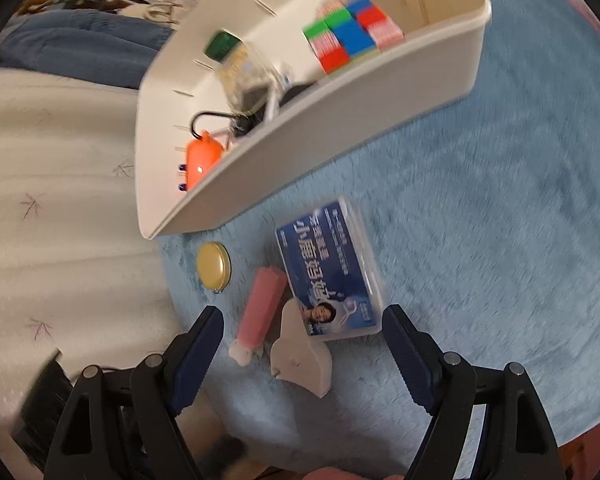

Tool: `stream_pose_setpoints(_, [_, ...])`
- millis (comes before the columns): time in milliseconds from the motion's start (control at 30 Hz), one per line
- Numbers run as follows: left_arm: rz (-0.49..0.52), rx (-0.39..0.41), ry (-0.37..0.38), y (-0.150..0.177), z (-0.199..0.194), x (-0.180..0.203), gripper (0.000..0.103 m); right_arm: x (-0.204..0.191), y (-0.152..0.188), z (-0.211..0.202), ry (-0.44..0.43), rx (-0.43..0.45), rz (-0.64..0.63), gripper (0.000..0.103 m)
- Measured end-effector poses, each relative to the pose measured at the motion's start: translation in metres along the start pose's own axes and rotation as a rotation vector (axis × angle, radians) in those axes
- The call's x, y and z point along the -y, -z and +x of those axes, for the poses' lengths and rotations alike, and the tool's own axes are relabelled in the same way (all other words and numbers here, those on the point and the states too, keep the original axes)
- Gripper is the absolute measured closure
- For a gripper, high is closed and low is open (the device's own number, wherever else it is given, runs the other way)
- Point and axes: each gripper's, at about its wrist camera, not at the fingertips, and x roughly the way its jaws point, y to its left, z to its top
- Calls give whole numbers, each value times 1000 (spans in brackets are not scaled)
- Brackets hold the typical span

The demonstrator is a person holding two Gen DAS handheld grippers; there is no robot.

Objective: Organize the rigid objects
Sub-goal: 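Move the left tool to the white shoe-shaped piece while the right tool approaches the blue floss box, then grasp the white shoe-shaped piece with the left tool while the right tool grasps the floss box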

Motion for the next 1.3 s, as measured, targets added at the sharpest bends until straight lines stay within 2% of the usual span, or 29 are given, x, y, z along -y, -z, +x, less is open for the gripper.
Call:
stream_pose_setpoints(133, [8,-78,-36,9,20,4,5,1,-2,13,30,-33,32,21])
stream_pose_setpoints(333, [-19,-135,-25,11,40,6,5,2,-6,28,93,-57,57,21])
stream_pose_setpoints(633, [-34,-166,-38,-5,63,-2,6,2,-17,49,176,-99,98,21])
stream_pose_setpoints(767, [-78,-183,-29,-11,69,-12,9,1,-24,57,216,-111,113,22])
stream_pose_setpoints(1033, [-98,-171,-29,-22,69,-17,10,-12,-35,73,284,-135,99,22])
stream_pose_setpoints(1100, [-113,-168,-34,-24,69,-18,12,-19,-39,77,309,-142,91,24])
stream_pose_setpoints(1167, [-127,-165,-56,-26,67,-18,20,-24,-41,83,330,-147,90,26])
stream_pose_setpoints(1300, [-156,-158,-81,-29,61,-26,29,-27,-44,87,330,-154,96,27])
